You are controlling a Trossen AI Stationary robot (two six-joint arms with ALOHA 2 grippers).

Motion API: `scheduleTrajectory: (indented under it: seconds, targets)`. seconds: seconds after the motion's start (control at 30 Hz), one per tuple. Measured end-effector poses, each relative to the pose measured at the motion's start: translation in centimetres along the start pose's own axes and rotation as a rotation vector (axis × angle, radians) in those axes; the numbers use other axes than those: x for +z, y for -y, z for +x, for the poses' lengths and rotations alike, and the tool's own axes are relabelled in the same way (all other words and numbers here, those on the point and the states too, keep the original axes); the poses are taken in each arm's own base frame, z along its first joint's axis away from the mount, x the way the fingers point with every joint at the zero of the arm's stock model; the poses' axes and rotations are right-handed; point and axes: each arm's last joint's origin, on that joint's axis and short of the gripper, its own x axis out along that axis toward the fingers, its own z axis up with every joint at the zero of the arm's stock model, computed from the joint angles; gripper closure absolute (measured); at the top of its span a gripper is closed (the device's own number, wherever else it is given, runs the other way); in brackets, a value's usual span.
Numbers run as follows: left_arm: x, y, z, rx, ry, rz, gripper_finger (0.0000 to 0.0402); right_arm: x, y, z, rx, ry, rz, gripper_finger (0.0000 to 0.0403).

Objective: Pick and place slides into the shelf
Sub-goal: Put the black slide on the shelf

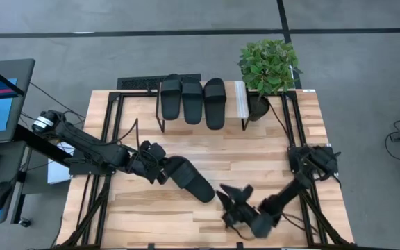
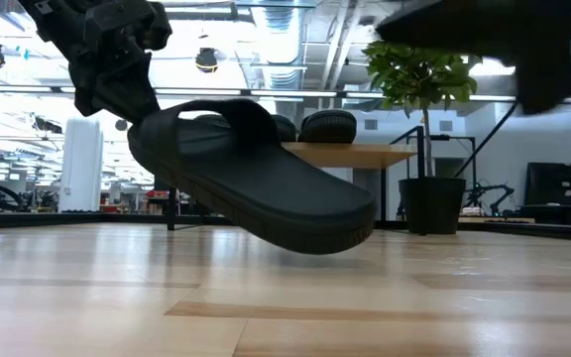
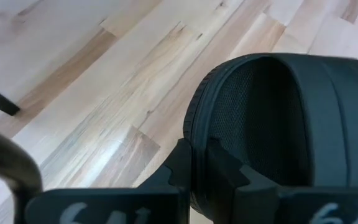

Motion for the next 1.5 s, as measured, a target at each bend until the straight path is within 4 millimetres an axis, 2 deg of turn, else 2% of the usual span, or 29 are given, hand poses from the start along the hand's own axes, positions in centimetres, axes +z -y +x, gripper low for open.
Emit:
scheduleTrajectory:
  seconds: [0.17,0.33,0.63,0.8,1.07,1.5]
  targets:
    - [0.6,0.1,-0.7,-0.038,0.022,-0.016,0.0394,0.3,-0.3,-3.7,0.037,0.071,-0.163,0.0199]
    - [2.3,0.6,-2.1,-0.1,0.057,-0.051,0.0395,-0.1,-1.0,-4.5,0.039,0.08,-0.202,0.0208]
    - [5.3,1.9,-4.7,-0.176,0.118,-0.075,0.0395,-0.4,-1.2,-3.6,0.021,0.049,-0.266,0.0212]
    - [6.1,1.9,-5.6,-0.157,0.11,-0.059,0.0395,-0.7,-1.4,-3.8,0.022,0.055,-0.316,0.0207]
    - [6.2,1.9,-5.7,-0.158,0.105,-0.058,0.0395,-0.8,-1.5,-4.9,0.031,0.082,-0.344,0.0205]
    - [6.2,2.0,-5.7,-0.167,0.109,-0.073,0.0395,-0.8,-1.5,-3.0,0.034,0.051,-0.361,0.0204]
